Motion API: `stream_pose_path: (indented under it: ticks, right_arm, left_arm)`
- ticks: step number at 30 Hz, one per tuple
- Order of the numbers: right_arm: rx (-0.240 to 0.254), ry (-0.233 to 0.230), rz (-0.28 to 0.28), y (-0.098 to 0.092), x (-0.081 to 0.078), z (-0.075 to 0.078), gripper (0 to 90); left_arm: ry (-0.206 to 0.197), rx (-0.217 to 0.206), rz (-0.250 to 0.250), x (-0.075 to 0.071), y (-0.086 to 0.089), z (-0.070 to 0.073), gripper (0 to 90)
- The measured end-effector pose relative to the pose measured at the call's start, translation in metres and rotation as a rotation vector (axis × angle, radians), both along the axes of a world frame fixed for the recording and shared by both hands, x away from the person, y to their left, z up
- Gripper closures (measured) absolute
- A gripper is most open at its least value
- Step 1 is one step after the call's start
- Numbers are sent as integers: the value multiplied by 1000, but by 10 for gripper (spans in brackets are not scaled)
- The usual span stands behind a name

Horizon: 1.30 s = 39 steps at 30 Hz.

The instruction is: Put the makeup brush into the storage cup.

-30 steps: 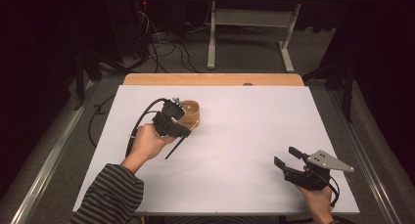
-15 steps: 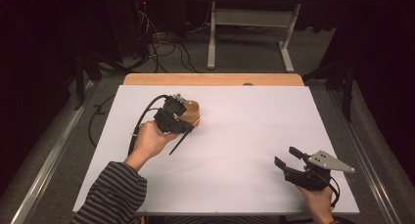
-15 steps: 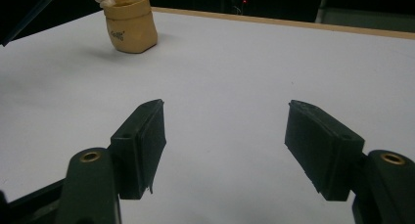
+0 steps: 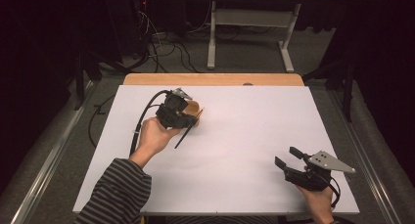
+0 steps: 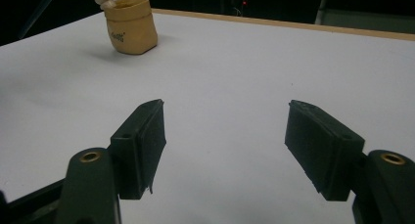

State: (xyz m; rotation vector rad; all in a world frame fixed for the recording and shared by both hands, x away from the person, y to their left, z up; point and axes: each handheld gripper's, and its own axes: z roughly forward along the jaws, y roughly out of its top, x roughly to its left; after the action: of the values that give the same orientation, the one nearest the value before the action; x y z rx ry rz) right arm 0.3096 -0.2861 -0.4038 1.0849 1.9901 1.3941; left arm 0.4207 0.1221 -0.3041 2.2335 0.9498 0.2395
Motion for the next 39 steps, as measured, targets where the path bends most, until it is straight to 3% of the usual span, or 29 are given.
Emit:
stream_pose_path:
  ticks: [10,14,18,30,39]
  right_arm:
    - [-1,-6,0,0,0,0,332]
    - [-3,1,1,0,2,-1,331]
    - [-6,1,1,1,0,-1,331]
    - [-9,-7,1,1,1,-1,329]
    - [-4,-6,-4,0,1,-1,331]
  left_arm:
    - [-17,-2,-16,3,-8,2,835]
    - [-23,-20,6,6,-8,3,835]
    - [-31,-6,8,5,-6,4,835]
    - [-50,-41,39,11,-2,10,835]
    - [-92,-76,67,16,-3,20,835]
